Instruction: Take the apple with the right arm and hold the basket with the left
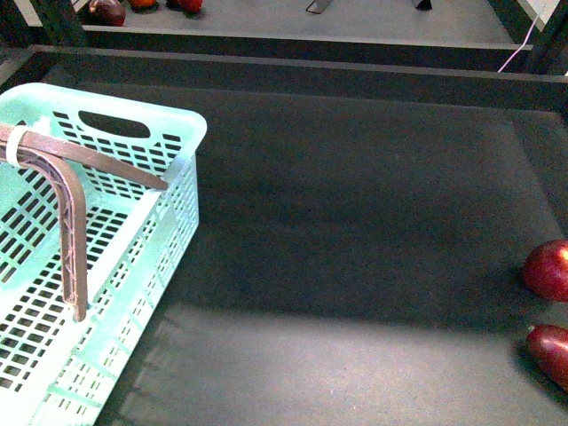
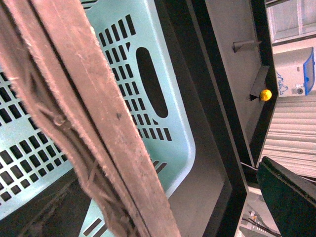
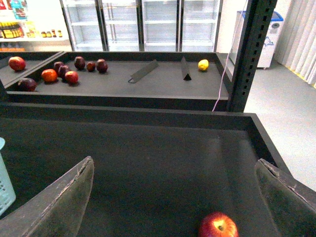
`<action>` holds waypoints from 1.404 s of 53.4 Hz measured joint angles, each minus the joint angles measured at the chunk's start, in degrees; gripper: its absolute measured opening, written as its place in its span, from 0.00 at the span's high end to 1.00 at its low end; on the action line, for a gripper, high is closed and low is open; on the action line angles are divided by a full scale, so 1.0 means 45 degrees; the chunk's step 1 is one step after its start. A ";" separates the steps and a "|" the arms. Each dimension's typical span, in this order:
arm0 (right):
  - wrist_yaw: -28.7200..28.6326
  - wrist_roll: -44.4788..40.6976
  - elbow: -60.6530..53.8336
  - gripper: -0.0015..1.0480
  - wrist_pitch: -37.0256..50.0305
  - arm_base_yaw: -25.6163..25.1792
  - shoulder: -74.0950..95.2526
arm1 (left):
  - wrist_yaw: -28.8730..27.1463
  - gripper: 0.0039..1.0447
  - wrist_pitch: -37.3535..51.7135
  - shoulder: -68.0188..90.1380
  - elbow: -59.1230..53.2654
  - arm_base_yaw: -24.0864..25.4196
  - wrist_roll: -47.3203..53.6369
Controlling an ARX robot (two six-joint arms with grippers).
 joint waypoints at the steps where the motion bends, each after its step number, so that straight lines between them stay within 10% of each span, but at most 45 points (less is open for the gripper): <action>1: 0.0000 0.0000 0.0000 0.08 0.0000 0.0000 0.0000 | -0.0024 0.06 0.0000 0.0063 0.0039 -0.0029 -0.0053; 23: 0.0000 0.0000 0.0000 0.08 0.0000 0.0000 0.0000 | -0.0826 0.10 -0.0209 0.1671 0.0962 -0.0597 -0.0971; 44: 0.0000 0.0000 0.0005 0.08 0.0000 0.0000 0.0000 | -0.0889 0.85 -0.0699 0.1787 0.1127 -0.0597 -0.1841; 75: 0.0000 0.0000 0.0000 0.08 0.0000 0.0000 0.0000 | -0.1146 0.86 -0.3147 -0.2229 0.1253 -0.3376 -0.1200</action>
